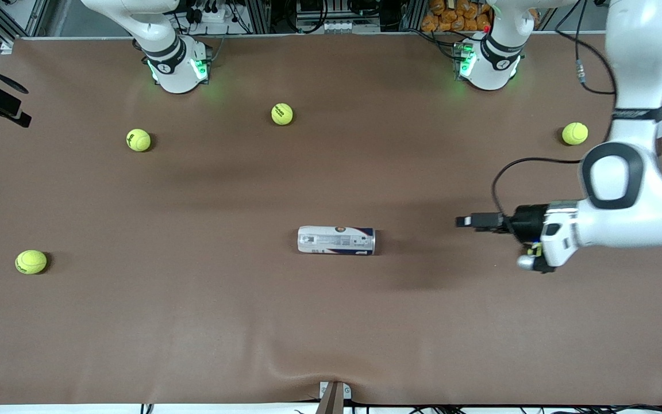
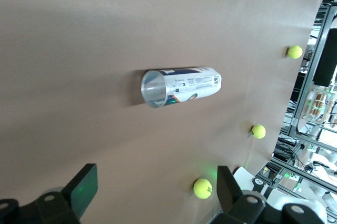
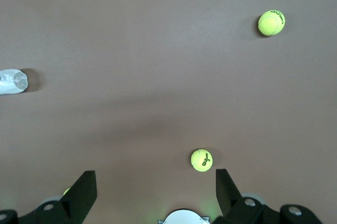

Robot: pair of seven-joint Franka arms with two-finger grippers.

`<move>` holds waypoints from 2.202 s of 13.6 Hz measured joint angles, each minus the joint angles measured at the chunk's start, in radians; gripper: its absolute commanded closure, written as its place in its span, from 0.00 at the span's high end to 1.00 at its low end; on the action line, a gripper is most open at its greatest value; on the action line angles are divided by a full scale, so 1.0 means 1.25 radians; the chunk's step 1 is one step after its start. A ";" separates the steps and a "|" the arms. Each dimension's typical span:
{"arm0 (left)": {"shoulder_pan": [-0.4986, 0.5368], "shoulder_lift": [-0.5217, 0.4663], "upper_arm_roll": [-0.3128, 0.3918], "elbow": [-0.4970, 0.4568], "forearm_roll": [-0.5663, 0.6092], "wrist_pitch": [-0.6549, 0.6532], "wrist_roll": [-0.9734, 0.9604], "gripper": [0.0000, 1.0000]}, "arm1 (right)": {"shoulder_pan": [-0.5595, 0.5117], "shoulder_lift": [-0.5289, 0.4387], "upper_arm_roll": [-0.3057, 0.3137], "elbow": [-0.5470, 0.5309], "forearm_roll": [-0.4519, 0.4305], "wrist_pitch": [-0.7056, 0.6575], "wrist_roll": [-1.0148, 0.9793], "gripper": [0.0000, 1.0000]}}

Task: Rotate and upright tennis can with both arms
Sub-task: 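Reach the left gripper toward the can's bottom end, then close the left gripper on the can's bottom end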

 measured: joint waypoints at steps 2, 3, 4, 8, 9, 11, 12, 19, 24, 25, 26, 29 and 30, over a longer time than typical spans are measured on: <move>-0.024 0.033 -0.002 0.000 -0.029 0.025 0.050 1.00 | 0.000 0.001 0.000 -0.001 -0.002 0.000 -0.001 1.00; -0.027 0.049 -0.002 0.000 -0.051 0.033 0.085 1.00 | 0.000 0.001 0.000 -0.001 -0.002 0.000 -0.002 1.00; -0.026 0.067 -0.001 -0.001 -0.074 0.045 0.127 1.00 | 0.000 0.002 0.000 -0.002 -0.002 0.000 -0.003 1.00; -0.026 0.155 0.001 -0.002 -0.226 0.078 0.307 1.00 | 0.000 0.003 0.001 -0.003 -0.002 0.000 -0.006 1.00; -0.033 0.170 0.000 -0.002 -0.242 0.083 0.330 1.00 | 0.000 0.003 0.001 -0.003 -0.002 0.000 -0.006 1.00; -0.059 0.184 -0.002 -0.003 -0.269 0.109 0.339 1.00 | 0.000 0.004 0.002 -0.003 -0.002 0.000 -0.006 1.00; -0.074 0.187 -0.002 -0.005 -0.293 0.122 0.339 1.00 | 0.000 0.004 0.003 -0.003 -0.002 0.000 -0.006 1.00; -0.100 0.218 -0.002 -0.009 -0.354 0.146 0.364 1.00 | 0.002 0.004 0.007 -0.003 -0.002 0.000 -0.007 1.00; -0.146 0.260 -0.003 -0.010 -0.470 0.172 0.409 1.00 | 0.002 0.004 0.008 -0.003 -0.002 0.000 -0.007 1.00; -0.161 0.262 -0.003 -0.010 -0.482 0.183 0.409 1.00 | 0.002 0.004 0.008 -0.003 -0.002 0.000 -0.007 1.00; -0.173 0.263 -0.003 -0.010 -0.490 0.190 0.409 1.00 | 0.002 0.004 0.008 -0.003 -0.002 0.000 -0.007 1.00; -0.181 0.263 -0.003 -0.010 -0.493 0.194 0.409 0.93 | 0.002 0.004 0.008 -0.004 -0.002 0.000 -0.007 1.00; -0.181 0.263 -0.003 -0.010 -0.493 0.194 0.409 0.91 | 0.003 0.004 0.008 -0.004 -0.002 0.000 -0.007 1.00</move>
